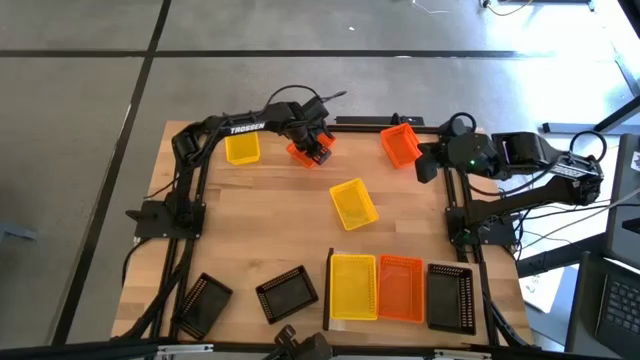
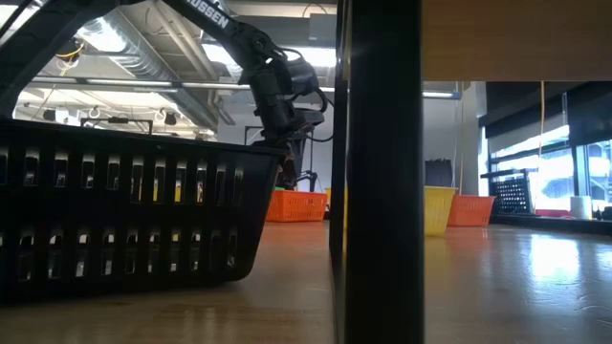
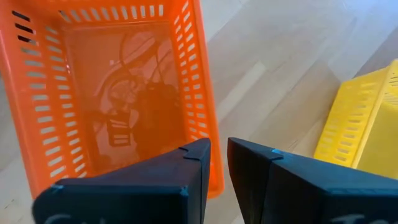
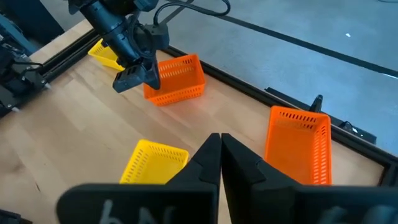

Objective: Stack baskets on shelf by color
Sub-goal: Stack the left orange bin on top of the orange bin

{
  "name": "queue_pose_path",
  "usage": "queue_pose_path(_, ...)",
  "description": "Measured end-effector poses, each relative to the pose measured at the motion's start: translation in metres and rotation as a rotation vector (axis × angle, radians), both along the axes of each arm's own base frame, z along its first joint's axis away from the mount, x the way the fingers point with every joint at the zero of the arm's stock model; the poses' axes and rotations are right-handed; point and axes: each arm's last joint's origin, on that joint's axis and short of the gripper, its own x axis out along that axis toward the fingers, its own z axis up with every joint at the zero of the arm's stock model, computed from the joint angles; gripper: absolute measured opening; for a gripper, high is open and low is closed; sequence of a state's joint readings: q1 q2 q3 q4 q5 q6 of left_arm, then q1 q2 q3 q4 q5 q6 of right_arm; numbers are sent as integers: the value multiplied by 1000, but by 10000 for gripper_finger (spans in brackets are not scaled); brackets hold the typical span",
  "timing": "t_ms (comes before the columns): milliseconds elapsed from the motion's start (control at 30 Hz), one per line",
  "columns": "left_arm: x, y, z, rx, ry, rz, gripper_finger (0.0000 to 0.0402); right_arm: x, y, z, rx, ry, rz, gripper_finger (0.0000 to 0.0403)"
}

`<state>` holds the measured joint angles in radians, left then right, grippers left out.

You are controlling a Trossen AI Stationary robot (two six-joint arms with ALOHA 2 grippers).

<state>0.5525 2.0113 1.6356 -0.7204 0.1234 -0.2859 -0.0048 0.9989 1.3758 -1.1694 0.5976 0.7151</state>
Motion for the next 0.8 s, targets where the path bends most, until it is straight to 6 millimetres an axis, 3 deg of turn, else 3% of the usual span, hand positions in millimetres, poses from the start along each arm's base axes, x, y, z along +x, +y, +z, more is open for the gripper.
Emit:
queue_pose_path(533,7,-7,-7,-9,7,4,47,0,0,0,-20,20,19,10)
queue_pose_path(800,14,-10,-11,68,38,26,47,0,0,0,-23,24,22,10)
